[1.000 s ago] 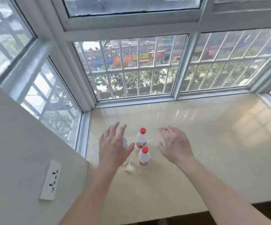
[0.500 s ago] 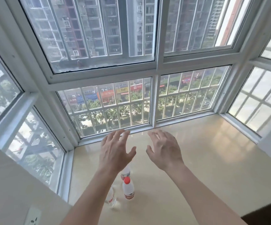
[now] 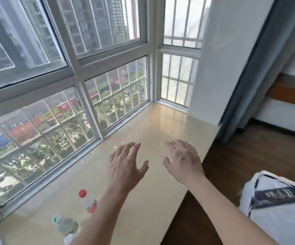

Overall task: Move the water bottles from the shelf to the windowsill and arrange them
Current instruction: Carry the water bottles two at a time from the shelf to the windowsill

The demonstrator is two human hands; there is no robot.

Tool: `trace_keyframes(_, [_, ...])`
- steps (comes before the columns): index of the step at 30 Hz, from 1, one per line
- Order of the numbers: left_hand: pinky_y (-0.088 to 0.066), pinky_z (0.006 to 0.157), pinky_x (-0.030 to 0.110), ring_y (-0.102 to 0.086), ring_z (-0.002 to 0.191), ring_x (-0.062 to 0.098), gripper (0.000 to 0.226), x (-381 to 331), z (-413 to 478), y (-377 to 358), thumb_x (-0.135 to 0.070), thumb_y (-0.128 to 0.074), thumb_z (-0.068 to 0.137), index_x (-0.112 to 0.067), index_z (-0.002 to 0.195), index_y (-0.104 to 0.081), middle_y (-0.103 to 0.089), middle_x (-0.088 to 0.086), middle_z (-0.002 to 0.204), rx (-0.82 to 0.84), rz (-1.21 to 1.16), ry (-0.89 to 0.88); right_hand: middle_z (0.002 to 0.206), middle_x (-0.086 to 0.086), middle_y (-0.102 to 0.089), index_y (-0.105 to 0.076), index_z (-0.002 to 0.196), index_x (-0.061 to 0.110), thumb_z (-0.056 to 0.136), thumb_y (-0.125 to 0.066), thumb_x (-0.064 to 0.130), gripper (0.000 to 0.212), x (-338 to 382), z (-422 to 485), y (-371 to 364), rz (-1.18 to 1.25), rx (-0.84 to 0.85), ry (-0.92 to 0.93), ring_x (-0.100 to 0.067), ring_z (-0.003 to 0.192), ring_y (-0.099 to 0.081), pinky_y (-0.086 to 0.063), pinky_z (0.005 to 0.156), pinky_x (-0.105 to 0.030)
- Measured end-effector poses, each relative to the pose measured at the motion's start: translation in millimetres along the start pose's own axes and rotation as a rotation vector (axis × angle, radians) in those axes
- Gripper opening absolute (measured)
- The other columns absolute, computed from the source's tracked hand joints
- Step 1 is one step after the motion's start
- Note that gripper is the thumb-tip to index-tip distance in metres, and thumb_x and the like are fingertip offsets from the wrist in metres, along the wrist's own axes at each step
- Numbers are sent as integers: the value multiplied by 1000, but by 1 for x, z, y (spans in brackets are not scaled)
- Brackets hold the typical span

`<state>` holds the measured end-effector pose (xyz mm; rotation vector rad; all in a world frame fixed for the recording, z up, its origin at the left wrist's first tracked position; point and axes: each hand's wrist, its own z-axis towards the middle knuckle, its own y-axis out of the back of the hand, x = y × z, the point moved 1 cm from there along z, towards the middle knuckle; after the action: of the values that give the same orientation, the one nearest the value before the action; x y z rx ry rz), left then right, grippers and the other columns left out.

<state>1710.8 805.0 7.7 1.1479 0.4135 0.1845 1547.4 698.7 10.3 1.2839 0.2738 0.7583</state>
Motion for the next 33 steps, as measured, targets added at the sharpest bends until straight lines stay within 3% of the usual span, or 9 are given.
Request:
trace_keyframes(6, [-42,97,38,-51,124,19,63,-73,7,-27,-56,-63,78,-28,134,-53,-58,-8,132,63,-105,-199,124,-3,-63,-61,130,18,89,-62,33,44,-65,-55,25,-71,-33,-212,-26,119,-57,-44,106,-43])
trace_keyframes(11, [-44,98,40,-52,124,21,62,-129,20,-50,-57,-57,80,-27,134,-52,-58,-5,133,100,-142,-327,111,-4,-67,-67,117,14,82,-68,26,37,-116,-79,35,-110,-134,-331,-27,106,-63,-52,92,-43])
trace_keyframes(15, [-47,92,41,-55,119,23,59,-171,36,-70,-54,-60,78,-26,131,-54,-61,-5,130,108,-153,-412,110,-3,-67,-68,117,15,81,-69,28,38,-158,-85,35,-142,-161,-384,-26,106,-63,-52,92,-41])
trace_keyframes(23, [-46,92,40,-55,118,23,59,-260,109,-133,-52,-63,79,-25,131,-54,-60,-5,129,139,-156,-499,110,-1,-66,-68,118,16,79,-72,29,41,-271,-44,24,-112,-184,-497,-25,107,-62,-52,90,-40])
trace_keyframes(33, [-44,97,38,-53,122,20,58,-395,223,-207,-56,-51,84,-26,134,-53,-59,-7,132,148,-142,-551,113,-2,-64,-64,122,17,82,-68,30,43,-434,36,37,-88,-206,-527,-25,109,-61,-52,94,-41])
